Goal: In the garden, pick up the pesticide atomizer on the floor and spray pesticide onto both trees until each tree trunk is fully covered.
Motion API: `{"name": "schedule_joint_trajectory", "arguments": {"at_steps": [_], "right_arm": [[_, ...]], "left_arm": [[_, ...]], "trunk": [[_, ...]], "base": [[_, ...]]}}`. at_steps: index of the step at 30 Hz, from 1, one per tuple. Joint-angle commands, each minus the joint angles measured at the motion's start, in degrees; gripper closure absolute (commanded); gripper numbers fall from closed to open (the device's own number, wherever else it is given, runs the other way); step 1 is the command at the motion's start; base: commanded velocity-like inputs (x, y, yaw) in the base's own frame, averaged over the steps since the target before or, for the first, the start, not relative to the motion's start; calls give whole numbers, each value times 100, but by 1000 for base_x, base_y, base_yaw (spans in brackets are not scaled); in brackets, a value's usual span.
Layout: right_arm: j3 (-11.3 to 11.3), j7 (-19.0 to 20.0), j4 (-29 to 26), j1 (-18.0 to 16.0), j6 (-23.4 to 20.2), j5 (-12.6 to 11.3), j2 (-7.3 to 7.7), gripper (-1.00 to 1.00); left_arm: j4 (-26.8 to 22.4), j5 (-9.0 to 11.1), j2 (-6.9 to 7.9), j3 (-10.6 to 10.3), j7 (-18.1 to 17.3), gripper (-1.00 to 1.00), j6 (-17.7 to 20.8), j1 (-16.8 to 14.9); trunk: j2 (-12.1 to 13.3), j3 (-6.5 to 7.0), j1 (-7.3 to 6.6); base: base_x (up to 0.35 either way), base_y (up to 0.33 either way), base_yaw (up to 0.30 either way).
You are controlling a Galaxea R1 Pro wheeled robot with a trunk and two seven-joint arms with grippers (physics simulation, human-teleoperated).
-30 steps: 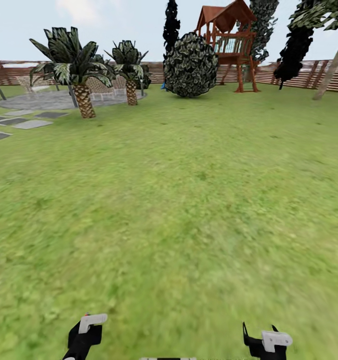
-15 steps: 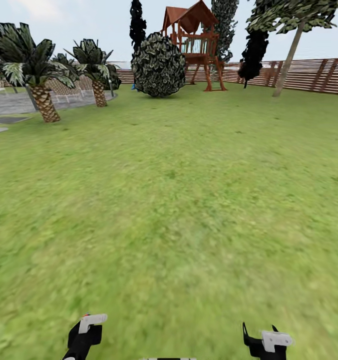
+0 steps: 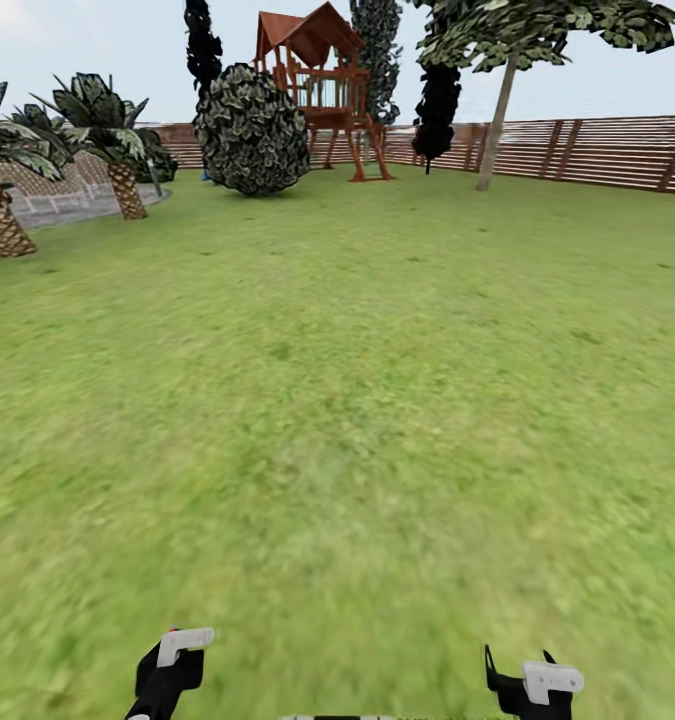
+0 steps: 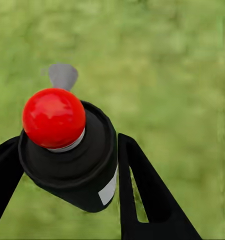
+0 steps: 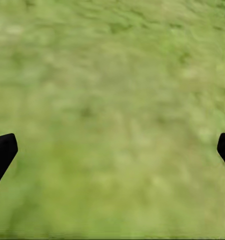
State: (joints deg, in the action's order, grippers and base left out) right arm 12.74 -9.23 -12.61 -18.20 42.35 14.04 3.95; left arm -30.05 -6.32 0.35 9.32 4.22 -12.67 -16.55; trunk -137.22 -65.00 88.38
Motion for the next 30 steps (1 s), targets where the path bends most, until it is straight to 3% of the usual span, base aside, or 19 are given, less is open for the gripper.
{"name": "schedule_joint_trajectory", "arguments": {"at_steps": [1, 30], "right_arm": [[0, 0, -1, -1, -1, 0, 0, -100], [0, 0, 118, 1, 27, 2, -1, -100]], "left_arm": [[0, 0, 0, 0, 0, 100, -1, 0], [-6, 11, 8, 19, 0, 100, 1, -3]], "trunk": [[0, 2, 0], [0, 136, 0]], "base": [[0, -272, -300], [9, -265, -279]]}}
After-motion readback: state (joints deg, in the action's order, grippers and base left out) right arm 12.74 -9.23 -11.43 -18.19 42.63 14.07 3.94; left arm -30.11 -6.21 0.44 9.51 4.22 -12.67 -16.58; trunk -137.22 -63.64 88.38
